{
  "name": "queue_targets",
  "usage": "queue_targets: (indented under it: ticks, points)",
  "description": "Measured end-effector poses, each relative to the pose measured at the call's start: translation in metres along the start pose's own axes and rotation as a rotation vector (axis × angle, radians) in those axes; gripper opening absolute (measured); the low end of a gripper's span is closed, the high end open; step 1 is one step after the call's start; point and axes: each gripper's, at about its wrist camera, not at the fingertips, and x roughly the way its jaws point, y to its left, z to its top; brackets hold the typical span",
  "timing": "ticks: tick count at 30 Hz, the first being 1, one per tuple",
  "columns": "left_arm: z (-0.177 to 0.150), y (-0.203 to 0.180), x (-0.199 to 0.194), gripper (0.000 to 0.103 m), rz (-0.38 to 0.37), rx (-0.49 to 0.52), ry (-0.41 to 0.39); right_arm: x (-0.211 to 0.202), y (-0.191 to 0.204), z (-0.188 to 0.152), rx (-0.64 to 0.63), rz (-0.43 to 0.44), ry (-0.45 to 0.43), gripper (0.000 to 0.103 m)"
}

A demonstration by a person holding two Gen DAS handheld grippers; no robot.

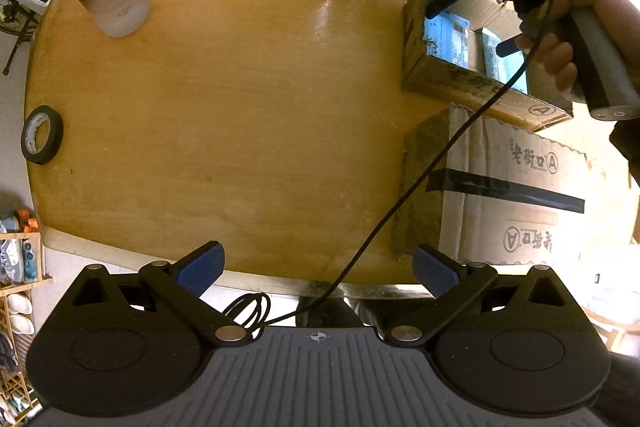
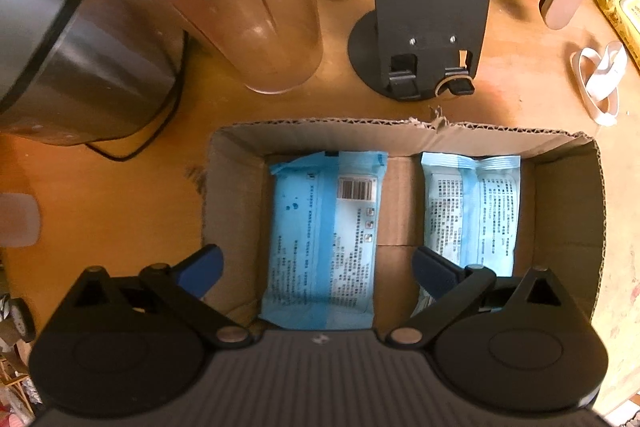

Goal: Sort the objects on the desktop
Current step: 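Withdraw the right gripper up and away from the open box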

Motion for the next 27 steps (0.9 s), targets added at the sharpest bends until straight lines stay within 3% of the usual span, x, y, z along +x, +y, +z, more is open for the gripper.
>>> queue_targets:
  ticks: [16, 27]
  points:
    - [-0.001, -0.002, -0.023, 0.103, 0.027, -0.005, -0.032, -0.045, 0.013, -0.005, -0.046, 0.024, -0.021, 0.103]
    - [-0.002, -0.012, -0.042, 0.103, 0.024, -0.004, -0.05, -0.06, -0.011, -0.002, -0.046, 0.005, -0.03, 0.103]
